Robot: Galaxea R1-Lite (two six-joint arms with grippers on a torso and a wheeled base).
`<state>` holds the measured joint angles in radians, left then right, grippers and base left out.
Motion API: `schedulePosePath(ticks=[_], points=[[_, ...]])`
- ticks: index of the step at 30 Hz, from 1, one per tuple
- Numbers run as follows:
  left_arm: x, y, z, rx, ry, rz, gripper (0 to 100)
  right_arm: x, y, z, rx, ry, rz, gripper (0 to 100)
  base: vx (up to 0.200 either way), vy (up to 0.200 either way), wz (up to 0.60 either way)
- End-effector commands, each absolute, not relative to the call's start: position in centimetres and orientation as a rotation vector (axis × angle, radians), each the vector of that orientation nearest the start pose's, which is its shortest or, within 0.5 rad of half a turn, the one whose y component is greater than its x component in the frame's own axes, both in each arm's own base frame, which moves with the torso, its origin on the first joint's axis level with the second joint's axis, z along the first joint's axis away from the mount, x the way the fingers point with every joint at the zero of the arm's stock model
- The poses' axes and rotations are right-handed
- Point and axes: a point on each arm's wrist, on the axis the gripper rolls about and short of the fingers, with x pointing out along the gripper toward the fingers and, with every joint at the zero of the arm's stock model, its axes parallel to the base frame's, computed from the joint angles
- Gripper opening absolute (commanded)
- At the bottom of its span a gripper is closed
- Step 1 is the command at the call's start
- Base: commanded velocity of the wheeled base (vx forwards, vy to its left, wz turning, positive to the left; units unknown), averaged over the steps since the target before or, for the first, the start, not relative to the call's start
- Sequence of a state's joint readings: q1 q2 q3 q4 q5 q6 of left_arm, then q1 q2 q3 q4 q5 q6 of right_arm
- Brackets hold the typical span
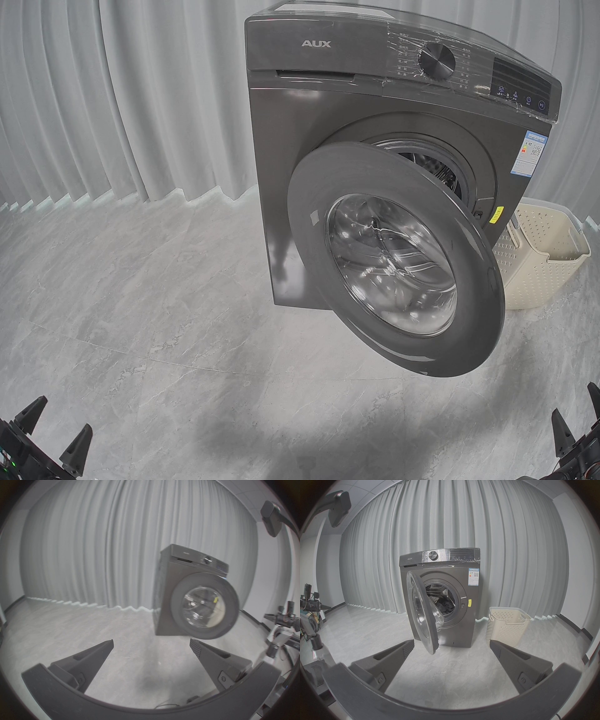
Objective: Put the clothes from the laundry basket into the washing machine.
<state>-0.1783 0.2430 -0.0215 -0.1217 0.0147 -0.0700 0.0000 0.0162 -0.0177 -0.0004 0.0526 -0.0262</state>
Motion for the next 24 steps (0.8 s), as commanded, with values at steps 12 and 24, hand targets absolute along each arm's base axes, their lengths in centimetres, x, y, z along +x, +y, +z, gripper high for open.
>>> schedulePosePath(ticks=[12, 24], points=[[-2.3, -0.1, 7.5, 0.005, 0.001, -0.038, 100, -4.0, 0.2, 13.0, 0.041, -0.208, 0.098, 100, 0.0, 0.0, 0.0], [-2.3, -0.1, 7.5, 0.006, 0.001, -0.032, 100, -1.3, 1.0, 11.2, 0.07, 0.185, 0.508, 100, 0.0, -0.183, 0.0]])
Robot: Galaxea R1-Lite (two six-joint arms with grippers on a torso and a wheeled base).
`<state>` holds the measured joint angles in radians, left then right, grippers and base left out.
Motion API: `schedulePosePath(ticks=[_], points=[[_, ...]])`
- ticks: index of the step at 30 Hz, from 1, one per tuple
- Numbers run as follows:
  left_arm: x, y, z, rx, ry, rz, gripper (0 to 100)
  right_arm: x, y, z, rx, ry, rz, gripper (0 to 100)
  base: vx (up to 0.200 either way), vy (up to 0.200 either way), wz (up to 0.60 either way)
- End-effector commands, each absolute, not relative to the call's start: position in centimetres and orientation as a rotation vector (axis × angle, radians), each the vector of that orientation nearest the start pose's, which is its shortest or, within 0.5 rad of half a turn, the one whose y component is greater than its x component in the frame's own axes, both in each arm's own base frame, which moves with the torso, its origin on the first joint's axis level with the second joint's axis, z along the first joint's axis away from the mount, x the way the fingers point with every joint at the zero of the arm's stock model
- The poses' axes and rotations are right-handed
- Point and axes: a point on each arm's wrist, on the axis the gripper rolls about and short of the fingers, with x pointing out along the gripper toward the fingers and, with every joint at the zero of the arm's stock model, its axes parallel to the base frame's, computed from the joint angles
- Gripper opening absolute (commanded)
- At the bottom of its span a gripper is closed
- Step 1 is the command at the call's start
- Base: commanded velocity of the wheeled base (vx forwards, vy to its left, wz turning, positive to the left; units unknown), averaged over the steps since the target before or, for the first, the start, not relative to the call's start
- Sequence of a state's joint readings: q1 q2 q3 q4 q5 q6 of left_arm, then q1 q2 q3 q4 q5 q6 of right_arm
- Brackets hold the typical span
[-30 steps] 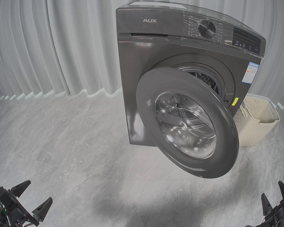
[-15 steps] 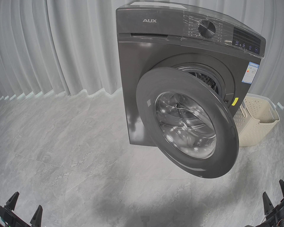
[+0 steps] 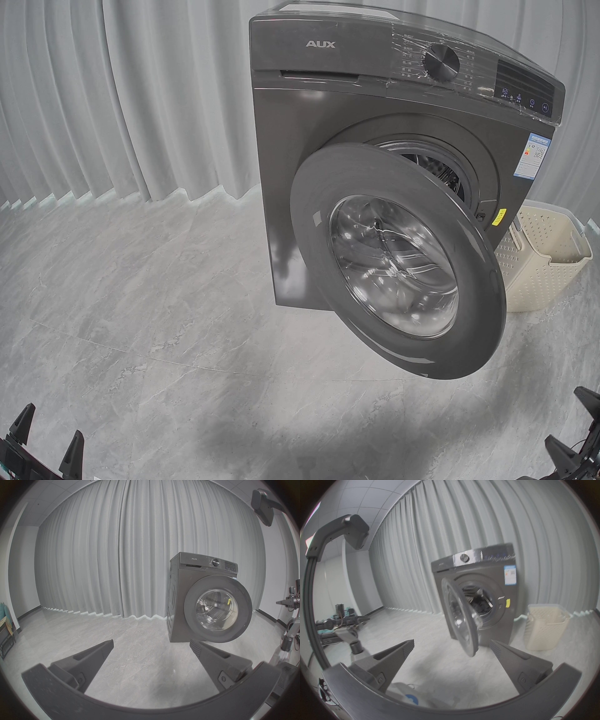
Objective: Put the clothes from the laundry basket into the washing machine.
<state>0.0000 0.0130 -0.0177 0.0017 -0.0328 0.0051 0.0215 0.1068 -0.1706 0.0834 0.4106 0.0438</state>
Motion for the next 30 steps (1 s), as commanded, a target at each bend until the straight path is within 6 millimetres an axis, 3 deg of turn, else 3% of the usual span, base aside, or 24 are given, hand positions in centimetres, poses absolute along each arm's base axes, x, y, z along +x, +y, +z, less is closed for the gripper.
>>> schedulePosePath(ticks=[1, 13, 20, 30], points=[[-2.3, -0.1, 7.5, 0.005, 0.003, -0.032, 100, -1.1, 1.0, 11.3, 0.062, 0.198, 0.524, 100, 0.0, -0.2, 0.0], [-2.3, -0.1, 7.5, 0.005, 0.001, -0.035, 100, 0.7, 1.2, 11.8, 0.004, 0.284, 0.608, 100, 0.0, -0.2, 0.0], [-2.3, -0.1, 7.5, 0.006, 0.001, -0.037, 100, 5.2, 2.2, 13.9, -0.016, 0.292, 0.756, 100, 0.0, 0.0, 0.0], [-2.3, -0.1, 7.5, 0.003, 0.001, -0.037, 100, 8.6, 4.4, 15.1, -0.02, 0.343, 0.9, 100, 0.0, -0.06, 0.0]])
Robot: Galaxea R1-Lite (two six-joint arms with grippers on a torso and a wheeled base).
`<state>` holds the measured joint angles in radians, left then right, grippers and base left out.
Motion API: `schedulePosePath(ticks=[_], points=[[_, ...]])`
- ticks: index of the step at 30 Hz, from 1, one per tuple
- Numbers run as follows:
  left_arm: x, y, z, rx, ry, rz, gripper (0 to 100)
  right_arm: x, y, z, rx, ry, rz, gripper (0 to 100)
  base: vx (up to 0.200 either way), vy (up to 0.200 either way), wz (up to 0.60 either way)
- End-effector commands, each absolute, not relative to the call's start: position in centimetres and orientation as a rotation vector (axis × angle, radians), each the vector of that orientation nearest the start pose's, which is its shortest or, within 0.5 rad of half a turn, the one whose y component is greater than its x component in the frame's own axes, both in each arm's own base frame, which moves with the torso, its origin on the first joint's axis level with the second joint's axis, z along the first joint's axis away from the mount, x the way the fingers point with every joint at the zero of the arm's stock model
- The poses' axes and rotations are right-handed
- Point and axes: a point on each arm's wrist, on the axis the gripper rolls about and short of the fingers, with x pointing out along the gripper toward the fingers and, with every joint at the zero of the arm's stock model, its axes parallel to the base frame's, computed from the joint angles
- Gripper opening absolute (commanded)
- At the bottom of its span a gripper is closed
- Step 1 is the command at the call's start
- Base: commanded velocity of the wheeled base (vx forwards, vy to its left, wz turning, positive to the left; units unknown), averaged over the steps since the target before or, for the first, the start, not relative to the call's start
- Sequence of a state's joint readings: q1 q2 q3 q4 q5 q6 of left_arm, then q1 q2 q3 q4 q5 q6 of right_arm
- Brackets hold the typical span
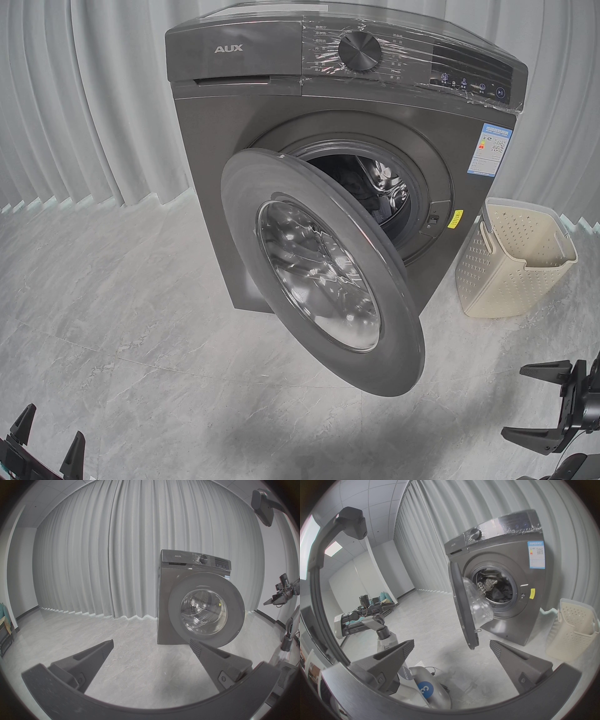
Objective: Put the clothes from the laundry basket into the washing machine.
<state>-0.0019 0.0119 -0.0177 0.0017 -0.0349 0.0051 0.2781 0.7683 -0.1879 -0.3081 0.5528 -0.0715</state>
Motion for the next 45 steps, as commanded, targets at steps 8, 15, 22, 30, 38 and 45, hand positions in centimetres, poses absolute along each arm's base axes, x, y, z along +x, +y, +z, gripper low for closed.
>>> schedulePosePath(ticks=[8, 15, 22, 30, 38, 45], points=[[-2.3, -0.1, 7.5, 0.006, 0.003, -0.037, 100, 11.2, 6.1, 15.6, -0.005, 0.353, 0.93, 100, 0.0, 0.0, 0.0], [-2.3, -0.1, 7.5, 0.006, 0.003, -0.037, 100, 12.1, 9.4, 16.4, 0.04, 0.37, 0.908, 100, 0.0, 0.0, 0.0], [-2.3, -0.1, 7.5, 0.006, 0.003, -0.037, 100, 14.1, 10.7, 16.8, 0.027, 0.38, 0.826, 100, 0.0, 0.0, 0.0], [-2.3, -0.1, 7.5, 0.005, 0.003, -0.037, 100, 15.9, 11.6, 16.7, 0.013, 0.386, 0.721, 100, 0.0, 0.0, 0.0], [-2.3, -0.1, 7.5, 0.005, 0.005, -0.037, 100, 18.5, 13.1, 15.4, 0.015, 0.344, 0.652, 100, 0.0, 0.0, 0.0], [-2.3, -0.1, 7.6, 0.005, 0.001, -0.037, 100, 20.2, 12.0, 15.5, 0.025, 0.289, 0.524, 100, 0.0, 0.0, 0.0]])
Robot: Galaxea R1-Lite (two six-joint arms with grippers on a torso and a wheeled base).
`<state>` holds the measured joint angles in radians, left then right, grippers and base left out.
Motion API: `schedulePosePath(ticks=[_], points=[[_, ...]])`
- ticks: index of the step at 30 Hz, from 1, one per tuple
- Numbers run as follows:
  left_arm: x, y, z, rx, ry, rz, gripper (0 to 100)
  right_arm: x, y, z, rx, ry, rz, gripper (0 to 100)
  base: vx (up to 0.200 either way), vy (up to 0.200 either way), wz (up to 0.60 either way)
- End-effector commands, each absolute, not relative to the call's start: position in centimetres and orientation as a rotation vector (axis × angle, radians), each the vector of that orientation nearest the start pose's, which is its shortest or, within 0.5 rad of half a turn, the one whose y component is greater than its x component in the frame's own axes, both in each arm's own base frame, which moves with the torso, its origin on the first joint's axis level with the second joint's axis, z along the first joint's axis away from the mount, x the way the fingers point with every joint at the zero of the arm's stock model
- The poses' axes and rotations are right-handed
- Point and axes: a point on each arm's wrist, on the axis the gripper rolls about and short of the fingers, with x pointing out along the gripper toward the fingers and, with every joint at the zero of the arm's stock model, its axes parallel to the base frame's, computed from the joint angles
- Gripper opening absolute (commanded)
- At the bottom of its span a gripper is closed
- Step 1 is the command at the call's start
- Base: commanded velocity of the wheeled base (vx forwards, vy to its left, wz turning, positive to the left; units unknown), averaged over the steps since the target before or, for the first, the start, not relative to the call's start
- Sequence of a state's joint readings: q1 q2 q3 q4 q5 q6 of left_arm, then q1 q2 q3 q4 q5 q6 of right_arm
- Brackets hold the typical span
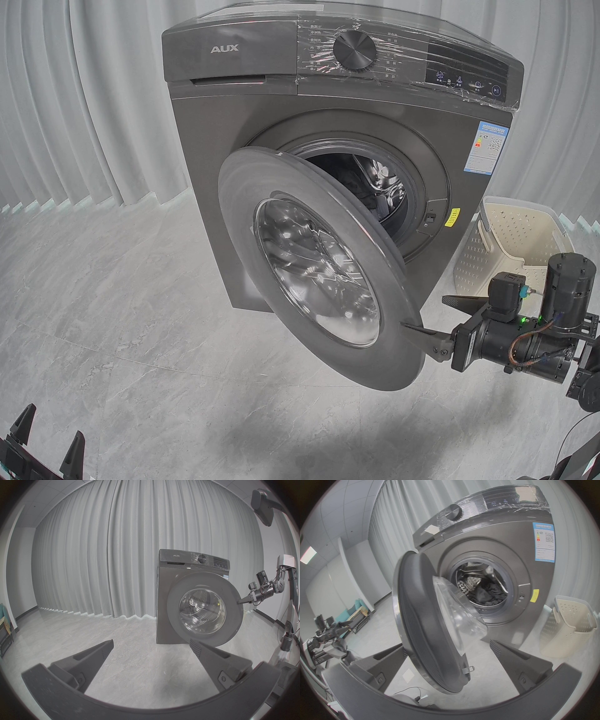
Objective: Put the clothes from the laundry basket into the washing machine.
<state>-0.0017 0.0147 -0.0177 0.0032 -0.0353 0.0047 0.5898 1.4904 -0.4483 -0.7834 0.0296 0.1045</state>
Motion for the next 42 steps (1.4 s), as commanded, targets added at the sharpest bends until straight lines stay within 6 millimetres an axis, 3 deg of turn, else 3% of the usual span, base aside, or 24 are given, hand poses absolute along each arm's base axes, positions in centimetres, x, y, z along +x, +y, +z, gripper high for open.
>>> schedulePosePath(ticks=[1, 7, 12, 18, 22, 31, 37, 42], points=[[-2.3, -0.1, 7.5, 0.005, 0.005, -0.037, 100, 21.0, 10.8, 16.0, 0.034, 0.261, 0.455, 100, 0.0, 0.0, 0.0], [-2.3, -0.1, 7.5, 0.005, 0.003, -0.037, 100, 21.8, 6.5, 17.5, 0.041, 0.16, 0.278, 100, 0.0, 0.0, 0.0], [-2.3, -0.1, 7.5, 0.006, 0.003, -0.038, 100, 20.1, 5.6, 16.8, 0.006, 0.175, 0.257, 100, 0.0, 0.0, 0.0], [-2.3, -0.1, 7.5, 0.006, 0.001, -0.038, 100, 17.0, 7.3, 14.1, -0.047, 0.276, 0.395, 100, 0.0, -0.167, 0.0], [-2.3, -0.1, 7.6, 0.008, 0.001, -0.038, 100, 16.0, 9.0, 13.8, -0.03, 0.29, 0.498, 100, 0.0, -0.2, 0.0], [-2.3, -0.1, 7.6, 0.008, 0.003, -0.038, 100, 17.0, 11.5, 14.0, 0.124, 0.343, 0.546, 100, 0.0, -0.2, 0.0], [-2.3, -0.1, 7.6, 0.006, 0.003, -0.038, 100, 16.6, 13.0, 14.4, 0.143, 0.341, 0.619, 100, 0.0, 0.0, 0.0], [-2.3, -0.1, 7.6, 0.006, 0.003, -0.038, 100, 16.5, 14.7, 15.3, 0.181, 0.296, 0.684, 100, 0.2, 0.0, 0.0]])
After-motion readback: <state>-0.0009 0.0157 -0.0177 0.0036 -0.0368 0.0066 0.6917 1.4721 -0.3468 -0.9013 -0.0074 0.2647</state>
